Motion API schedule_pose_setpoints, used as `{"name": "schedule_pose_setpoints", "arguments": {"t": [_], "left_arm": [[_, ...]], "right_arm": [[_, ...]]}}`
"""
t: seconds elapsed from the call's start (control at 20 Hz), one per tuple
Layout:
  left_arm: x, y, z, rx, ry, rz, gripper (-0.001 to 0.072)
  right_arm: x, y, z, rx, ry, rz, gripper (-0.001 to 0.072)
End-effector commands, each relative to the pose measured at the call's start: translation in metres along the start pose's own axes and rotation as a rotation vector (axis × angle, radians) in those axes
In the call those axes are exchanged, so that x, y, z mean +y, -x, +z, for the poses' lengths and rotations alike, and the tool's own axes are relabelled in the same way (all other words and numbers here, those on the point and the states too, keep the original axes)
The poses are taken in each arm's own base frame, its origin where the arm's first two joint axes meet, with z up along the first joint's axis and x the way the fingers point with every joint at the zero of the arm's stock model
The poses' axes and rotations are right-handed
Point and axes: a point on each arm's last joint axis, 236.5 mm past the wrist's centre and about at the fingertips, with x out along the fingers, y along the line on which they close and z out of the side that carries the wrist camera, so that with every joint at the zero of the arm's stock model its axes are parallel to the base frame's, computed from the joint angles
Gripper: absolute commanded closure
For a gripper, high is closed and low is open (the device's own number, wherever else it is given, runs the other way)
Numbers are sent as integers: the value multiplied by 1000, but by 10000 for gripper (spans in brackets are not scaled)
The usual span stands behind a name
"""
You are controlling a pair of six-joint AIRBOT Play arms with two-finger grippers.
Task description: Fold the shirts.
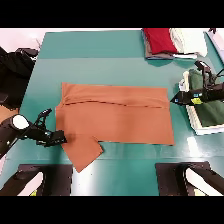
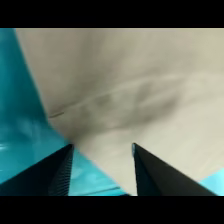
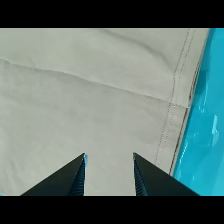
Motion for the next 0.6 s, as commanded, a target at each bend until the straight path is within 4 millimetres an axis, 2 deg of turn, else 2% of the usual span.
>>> {"name": "schedule_pose_setpoints", "arguments": {"t": [0.0, 0.05, 0.1, 0.15, 0.2, 0.3, 0.4, 0.5, 0.55], "left_arm": [[-17, -6, 2, -23, 29, -87, 272], [-18, -6, 1, -19, 28, -90, 273], [-17, -6, -1, -12, 26, -88, 345], [-17, -6, -1, -11, 23, -87, 523], [-18, -5, 0, -13, 15, -88, 657], [-23, 3, 3, -21, -22, -93, 683], [-26, 13, 8, -26, -53, -88, 683], [-31, 21, 12, -35, -86, -93, 683], [-32, 22, 14, -42, -89, -94, 683]], "right_arm": [[2, 1, -1, 1, 0, 7, 368], [6, 1, -2, 4, -5, 23, 369], [5, 2, -3, 8, -14, 26, 369], [3, 3, -6, 19, -20, 26, 369], [0, 4, -9, 31, -17, 26, 368], [-11, 10, -24, 86, -33, 21, 369], [-35, 12, -51, 168, -101, -9, 369], [-68, 6, -94, 257, -212, -60, 366], [-82, -1, -121, 303, -282, -76, 309]]}}
